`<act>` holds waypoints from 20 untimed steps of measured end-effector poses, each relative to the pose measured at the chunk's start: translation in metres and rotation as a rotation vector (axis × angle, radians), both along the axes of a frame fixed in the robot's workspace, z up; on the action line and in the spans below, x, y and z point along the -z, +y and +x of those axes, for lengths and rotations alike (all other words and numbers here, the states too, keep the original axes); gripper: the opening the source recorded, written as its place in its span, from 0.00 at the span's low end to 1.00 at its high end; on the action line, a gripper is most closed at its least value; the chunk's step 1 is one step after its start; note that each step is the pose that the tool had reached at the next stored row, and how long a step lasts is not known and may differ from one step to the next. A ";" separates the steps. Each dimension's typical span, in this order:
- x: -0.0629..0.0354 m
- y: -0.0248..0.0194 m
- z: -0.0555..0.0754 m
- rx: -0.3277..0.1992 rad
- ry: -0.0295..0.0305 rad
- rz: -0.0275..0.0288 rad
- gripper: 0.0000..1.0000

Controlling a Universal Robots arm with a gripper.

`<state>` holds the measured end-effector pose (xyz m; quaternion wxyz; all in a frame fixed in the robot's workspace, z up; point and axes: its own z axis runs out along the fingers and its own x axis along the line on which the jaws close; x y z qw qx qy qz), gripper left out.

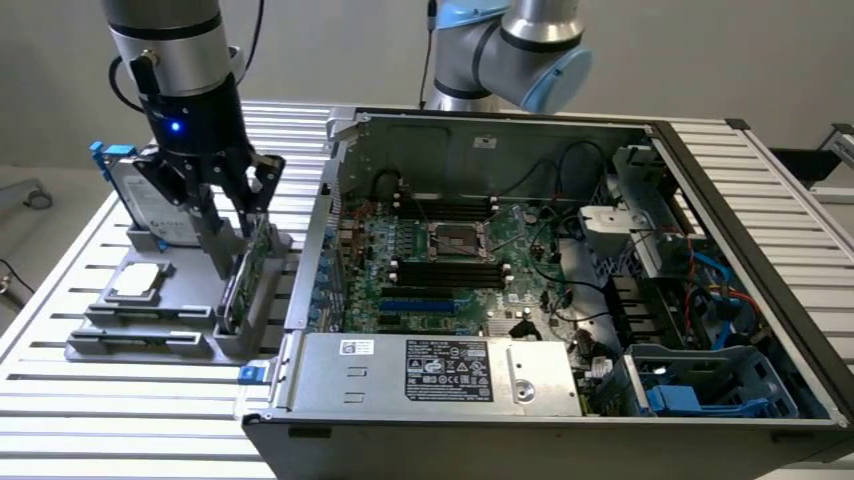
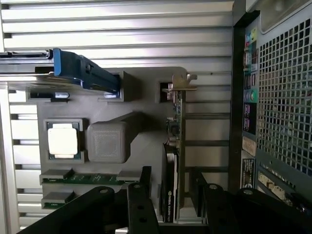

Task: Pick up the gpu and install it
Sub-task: 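Pick up the gpu and move the gpu toward the slot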

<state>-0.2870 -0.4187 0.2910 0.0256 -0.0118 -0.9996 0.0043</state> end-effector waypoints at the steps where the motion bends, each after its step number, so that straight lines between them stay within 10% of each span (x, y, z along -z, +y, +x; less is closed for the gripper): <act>1: 0.0018 -0.0004 0.000 0.000 0.0000 0.0000 0.44; 20: 0.0364 -0.0060 0.000 0.000 -0.0001 0.0000 0.44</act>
